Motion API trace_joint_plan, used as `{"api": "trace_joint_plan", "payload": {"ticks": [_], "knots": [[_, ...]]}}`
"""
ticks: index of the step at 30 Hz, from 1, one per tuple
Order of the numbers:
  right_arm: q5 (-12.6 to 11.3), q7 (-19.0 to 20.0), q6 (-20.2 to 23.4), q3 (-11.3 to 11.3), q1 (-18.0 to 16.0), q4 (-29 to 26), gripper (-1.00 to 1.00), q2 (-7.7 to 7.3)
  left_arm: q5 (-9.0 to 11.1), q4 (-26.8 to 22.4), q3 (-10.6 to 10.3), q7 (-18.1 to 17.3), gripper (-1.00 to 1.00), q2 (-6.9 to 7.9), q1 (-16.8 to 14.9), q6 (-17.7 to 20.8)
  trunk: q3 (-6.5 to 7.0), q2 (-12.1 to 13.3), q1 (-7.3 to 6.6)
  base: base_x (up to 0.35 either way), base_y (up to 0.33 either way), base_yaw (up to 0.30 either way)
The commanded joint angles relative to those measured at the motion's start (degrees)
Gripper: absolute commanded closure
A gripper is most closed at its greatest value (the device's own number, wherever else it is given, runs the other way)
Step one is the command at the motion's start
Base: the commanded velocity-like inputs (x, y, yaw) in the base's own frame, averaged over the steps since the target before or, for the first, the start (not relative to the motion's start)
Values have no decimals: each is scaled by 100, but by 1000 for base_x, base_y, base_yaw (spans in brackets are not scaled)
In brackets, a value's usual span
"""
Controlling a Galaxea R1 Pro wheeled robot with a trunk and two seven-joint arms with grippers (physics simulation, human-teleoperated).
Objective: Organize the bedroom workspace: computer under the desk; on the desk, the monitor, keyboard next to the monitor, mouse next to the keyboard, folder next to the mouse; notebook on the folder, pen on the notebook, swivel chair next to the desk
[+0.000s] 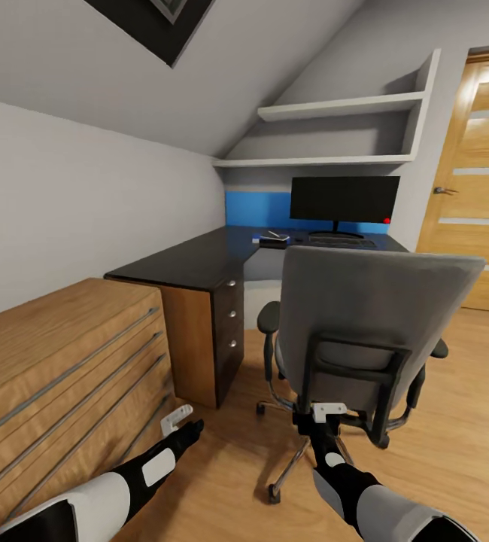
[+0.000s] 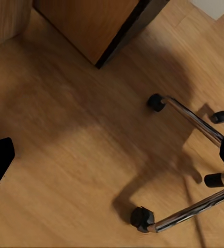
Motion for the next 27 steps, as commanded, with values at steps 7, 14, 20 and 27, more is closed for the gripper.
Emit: {"api": "trace_joint_plan", "payload": {"ticks": [7, 14, 20, 27], "knots": [[-39, -29, -17, 53, -6, 10, -100, 0, 52, -5, -49, 17, -100, -35, 0, -22, -6, -2, 1, 243, 192, 0], [-39, -29, -17, 53, -6, 30, -100, 3, 49, -5, -50, 22, -100, -71, 5, -22, -6, -2, 1, 244, 71, 0], [-39, 104, -17, 53, -6, 32, -100, 2, 49, -5, -58, 22, -100, -76, -2, -22, -6, -2, 1, 248, -17, 0], [-39, 146, -17, 53, -6, 31, -100, 0, 49, -5, -133, 13, -100, -76, 3, -22, -6, -2, 1, -174, -27, 0]]}}
